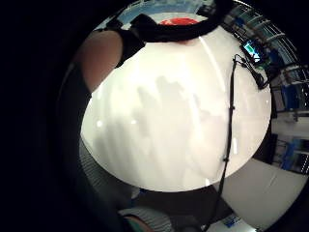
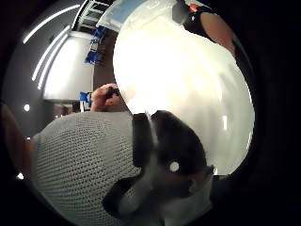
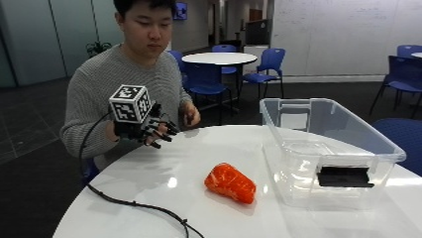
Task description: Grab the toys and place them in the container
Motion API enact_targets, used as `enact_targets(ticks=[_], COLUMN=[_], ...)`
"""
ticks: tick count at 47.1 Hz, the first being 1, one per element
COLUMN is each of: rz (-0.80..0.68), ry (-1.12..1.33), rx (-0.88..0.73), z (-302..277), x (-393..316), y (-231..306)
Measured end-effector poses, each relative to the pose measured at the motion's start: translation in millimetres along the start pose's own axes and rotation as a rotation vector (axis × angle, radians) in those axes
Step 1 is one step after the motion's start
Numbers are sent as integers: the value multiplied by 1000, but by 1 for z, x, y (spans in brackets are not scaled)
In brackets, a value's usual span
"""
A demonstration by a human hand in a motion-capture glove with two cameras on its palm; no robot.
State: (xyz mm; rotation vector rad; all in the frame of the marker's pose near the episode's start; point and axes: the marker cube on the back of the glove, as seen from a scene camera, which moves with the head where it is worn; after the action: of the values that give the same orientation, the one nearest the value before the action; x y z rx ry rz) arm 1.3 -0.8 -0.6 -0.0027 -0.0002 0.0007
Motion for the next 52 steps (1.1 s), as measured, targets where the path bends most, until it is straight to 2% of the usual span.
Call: enact_targets(ticks=[25, 32, 37, 43, 52], rz=[-6, -20, -34, 22, 110], ry=[-3, 34, 84, 133, 120], rx=[-19, -9, 41, 102, 86], z=[3, -7, -28, -59, -83], x=[3, 3, 11, 32, 68], y=[-6, -23, -64, -145, -233])
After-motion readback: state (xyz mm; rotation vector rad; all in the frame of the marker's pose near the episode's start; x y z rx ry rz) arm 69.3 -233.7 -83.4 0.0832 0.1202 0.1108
